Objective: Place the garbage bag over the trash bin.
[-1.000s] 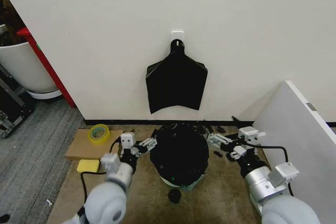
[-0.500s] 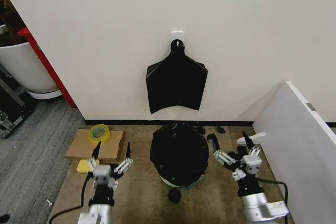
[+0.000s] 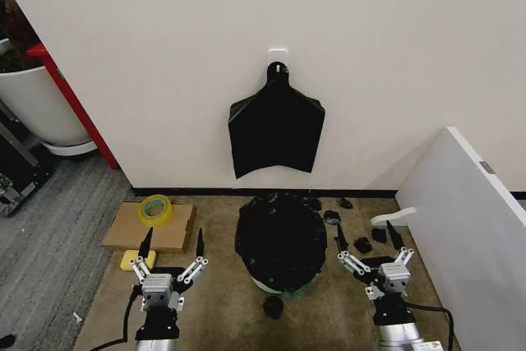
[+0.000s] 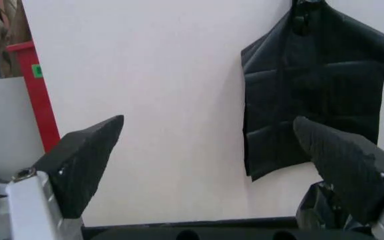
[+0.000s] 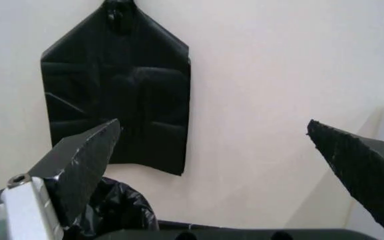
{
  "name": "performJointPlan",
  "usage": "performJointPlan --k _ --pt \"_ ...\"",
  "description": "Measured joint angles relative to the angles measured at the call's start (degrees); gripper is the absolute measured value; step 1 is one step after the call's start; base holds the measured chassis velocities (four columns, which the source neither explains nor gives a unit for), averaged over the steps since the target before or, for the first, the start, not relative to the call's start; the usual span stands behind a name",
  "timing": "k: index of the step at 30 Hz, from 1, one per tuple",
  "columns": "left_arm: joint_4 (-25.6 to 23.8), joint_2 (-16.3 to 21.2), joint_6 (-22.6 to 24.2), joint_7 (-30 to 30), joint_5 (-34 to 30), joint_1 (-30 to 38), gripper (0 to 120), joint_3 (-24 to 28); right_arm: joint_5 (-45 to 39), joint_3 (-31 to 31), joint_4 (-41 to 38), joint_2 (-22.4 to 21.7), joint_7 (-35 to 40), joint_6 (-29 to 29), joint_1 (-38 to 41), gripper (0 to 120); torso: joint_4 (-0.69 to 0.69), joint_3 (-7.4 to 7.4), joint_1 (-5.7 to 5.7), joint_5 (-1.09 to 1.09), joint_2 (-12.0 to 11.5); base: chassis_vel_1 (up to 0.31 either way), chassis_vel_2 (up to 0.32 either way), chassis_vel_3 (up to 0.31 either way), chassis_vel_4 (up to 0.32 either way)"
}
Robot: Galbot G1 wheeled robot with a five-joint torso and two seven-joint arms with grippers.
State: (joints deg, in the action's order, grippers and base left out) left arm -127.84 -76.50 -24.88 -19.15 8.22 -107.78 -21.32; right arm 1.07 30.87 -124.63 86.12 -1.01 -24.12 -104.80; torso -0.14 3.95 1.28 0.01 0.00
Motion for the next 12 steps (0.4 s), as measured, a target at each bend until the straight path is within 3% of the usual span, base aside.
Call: performJointPlan --k 12 --pt "-0.01 0.09 0.36 -0.2 -0.23 0.25 100 0.16 -0.11 0.03 -0.09 -0.19 0.27 0.43 0.13 100 0.0 0.0 0.0 0.0 0.0 0.0 0.0 0.0 0.0"
